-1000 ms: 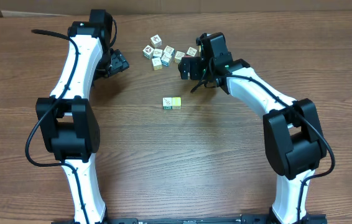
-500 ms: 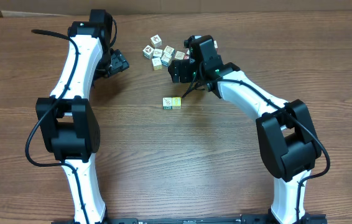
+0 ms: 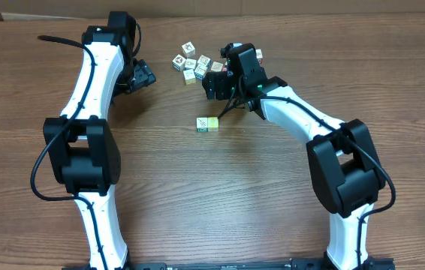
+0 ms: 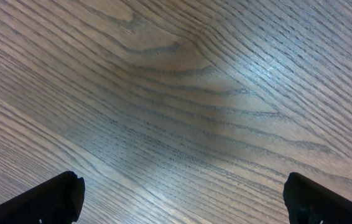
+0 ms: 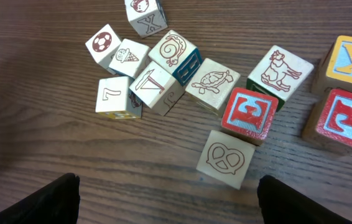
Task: Form a horizontal line
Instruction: 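Lower the right gripper onto the pretzel block at the cluster's bottom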
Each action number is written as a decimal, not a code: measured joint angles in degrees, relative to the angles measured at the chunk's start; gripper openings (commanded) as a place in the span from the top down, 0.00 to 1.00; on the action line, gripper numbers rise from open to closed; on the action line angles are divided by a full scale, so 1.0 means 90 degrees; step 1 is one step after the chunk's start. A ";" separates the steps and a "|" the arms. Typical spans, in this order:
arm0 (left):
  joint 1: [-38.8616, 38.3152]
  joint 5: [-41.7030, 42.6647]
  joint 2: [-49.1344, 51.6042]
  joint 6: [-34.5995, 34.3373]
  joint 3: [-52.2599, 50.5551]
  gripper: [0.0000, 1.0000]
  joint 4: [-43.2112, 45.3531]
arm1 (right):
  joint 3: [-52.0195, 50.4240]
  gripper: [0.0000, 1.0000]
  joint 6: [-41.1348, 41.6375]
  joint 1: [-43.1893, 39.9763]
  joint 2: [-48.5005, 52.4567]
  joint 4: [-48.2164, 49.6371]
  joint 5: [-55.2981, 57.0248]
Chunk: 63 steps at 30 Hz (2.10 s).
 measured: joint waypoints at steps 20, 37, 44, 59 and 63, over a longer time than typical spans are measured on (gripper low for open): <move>0.0000 0.0000 0.0000 0.0000 0.0000 0.00 0.0000 | 0.0000 0.28 -0.0015 0.0002 0.0772 0.0471 0.0425; 0.0000 0.0000 0.0000 0.0000 0.0002 0.00 0.0000 | 0.0000 0.23 0.0000 0.0002 0.0775 0.0831 0.0627; 0.0000 0.0000 0.0000 0.0000 0.0000 0.00 0.0000 | 0.0000 0.43 -0.0002 0.0002 0.0775 0.0860 0.0865; 0.0000 0.0000 0.0000 0.0000 0.0002 0.00 -0.0002 | 0.0000 0.43 -0.0002 0.0002 0.0777 0.0908 0.1103; 0.0000 0.0000 0.0000 0.0000 0.0002 0.00 0.0000 | 0.0000 0.43 -0.0005 0.0002 0.0777 0.0896 0.1214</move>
